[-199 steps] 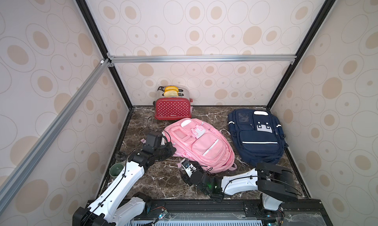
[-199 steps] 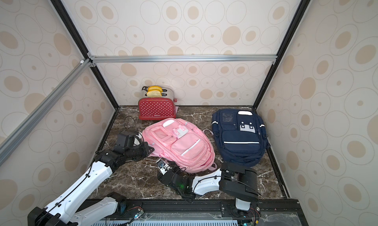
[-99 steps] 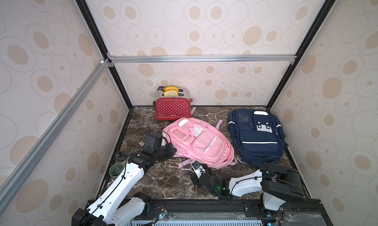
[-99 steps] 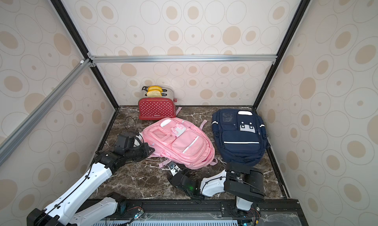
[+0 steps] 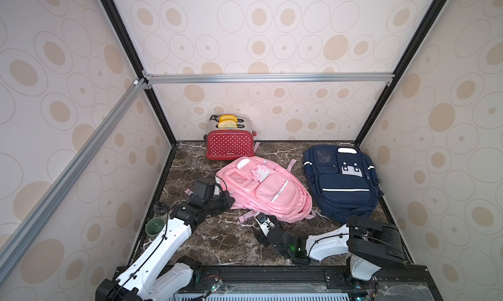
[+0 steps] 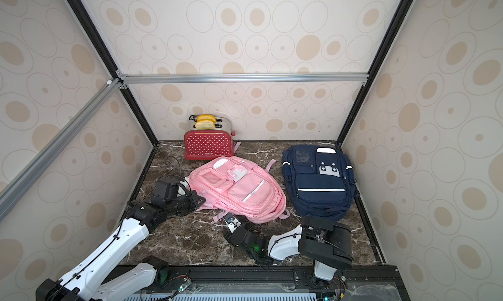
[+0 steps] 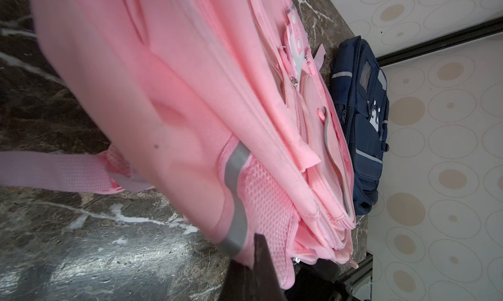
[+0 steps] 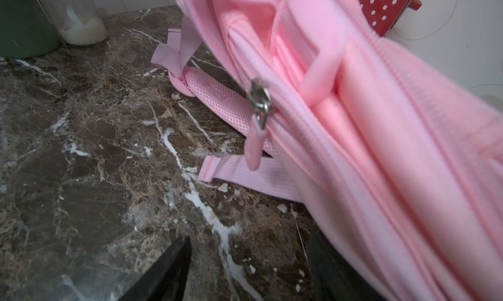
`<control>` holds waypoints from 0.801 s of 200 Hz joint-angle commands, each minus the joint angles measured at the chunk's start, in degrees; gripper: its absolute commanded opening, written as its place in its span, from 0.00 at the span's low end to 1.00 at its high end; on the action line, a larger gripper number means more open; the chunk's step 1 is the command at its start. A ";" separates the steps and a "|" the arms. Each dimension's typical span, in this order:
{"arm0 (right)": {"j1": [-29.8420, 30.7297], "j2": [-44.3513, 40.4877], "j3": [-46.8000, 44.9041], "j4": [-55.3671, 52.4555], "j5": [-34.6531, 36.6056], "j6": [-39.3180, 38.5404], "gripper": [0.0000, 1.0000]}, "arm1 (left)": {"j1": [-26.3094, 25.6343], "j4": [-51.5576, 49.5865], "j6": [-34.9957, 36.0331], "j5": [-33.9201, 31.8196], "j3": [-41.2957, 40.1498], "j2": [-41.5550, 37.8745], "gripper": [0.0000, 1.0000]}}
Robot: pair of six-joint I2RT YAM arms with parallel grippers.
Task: Zip up the backpack
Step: Zip the zipper on the backpack.
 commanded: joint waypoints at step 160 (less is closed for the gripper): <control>-1.09 0.63 4.87 10.57 3.72 -7.74 0.72 | -0.21 2.63 -0.93 2.18 -3.21 -2.13 0.00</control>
